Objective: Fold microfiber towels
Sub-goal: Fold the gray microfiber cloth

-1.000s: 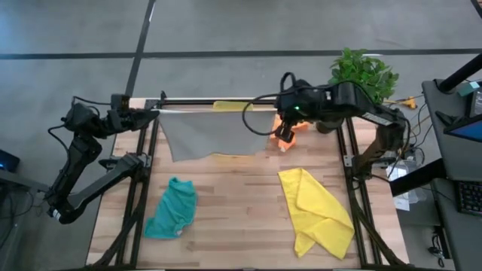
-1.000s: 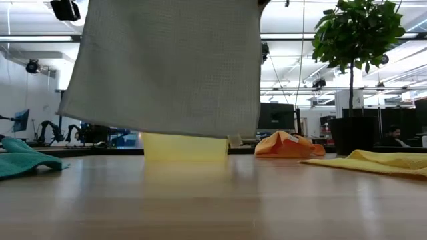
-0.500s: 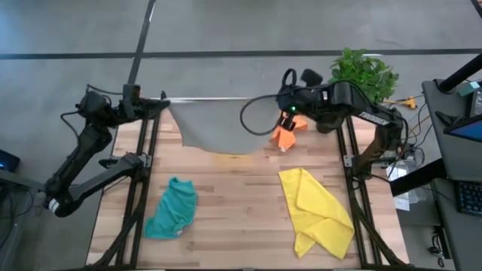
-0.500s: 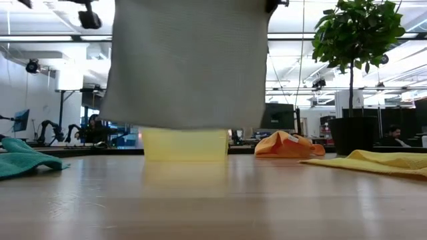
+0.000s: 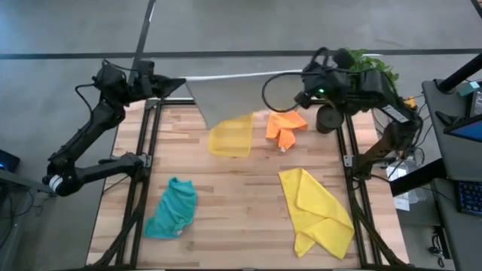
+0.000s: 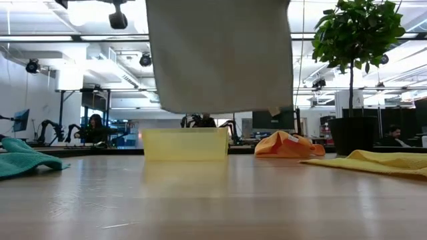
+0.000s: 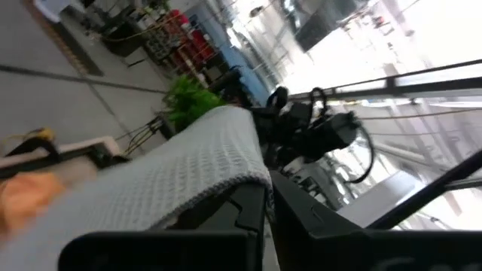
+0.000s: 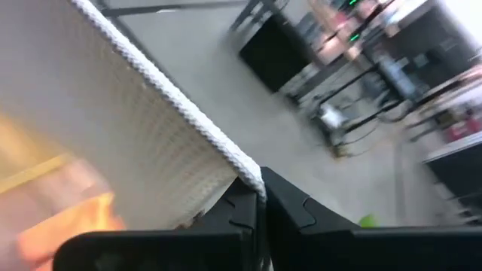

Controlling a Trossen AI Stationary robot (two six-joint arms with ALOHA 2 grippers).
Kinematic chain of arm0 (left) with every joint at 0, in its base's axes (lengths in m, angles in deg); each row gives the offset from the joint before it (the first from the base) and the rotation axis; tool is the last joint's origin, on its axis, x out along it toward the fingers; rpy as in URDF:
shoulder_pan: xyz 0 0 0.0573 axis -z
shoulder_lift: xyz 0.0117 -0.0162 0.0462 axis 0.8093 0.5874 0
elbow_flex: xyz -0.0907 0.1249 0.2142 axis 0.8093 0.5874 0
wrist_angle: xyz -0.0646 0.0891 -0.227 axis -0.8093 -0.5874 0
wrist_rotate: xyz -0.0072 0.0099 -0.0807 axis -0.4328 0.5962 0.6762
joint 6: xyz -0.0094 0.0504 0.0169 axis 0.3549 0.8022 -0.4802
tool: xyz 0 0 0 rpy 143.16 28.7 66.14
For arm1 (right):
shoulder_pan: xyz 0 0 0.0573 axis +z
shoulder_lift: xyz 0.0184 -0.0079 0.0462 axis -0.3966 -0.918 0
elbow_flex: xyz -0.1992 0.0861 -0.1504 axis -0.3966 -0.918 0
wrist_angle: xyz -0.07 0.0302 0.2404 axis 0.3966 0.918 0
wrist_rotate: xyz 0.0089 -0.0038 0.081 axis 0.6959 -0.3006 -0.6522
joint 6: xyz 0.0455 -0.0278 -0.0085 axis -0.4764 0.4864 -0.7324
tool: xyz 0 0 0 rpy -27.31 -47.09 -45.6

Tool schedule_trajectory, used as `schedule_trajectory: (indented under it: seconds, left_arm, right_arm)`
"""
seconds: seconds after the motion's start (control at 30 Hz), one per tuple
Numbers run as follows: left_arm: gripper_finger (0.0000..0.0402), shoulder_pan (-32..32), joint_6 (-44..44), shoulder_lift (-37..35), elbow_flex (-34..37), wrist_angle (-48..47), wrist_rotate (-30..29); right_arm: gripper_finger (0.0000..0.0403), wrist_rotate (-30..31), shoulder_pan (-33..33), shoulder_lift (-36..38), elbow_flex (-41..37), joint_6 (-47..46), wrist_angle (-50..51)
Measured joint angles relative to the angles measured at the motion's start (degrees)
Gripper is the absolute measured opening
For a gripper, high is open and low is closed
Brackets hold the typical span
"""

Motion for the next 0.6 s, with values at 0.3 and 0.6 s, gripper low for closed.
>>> schedule_trajectory:
  seconds: [0.3, 0.6]
  left_arm:
    - [0.0, 12.12, 12.65, -10.08, 3.64, -29.58, -13.99]
    - [0.0001, 30.04, 4.4, -19.82, 9.63, -35.4, -30.97]
  right_arm:
    - [0.0008, -3.47, 11.27, 8.27, -22.04, -19.24, 1.3]
    - [0.0008, -10.02, 26.08, 10.03, -49.39, -40.93, -7.26]
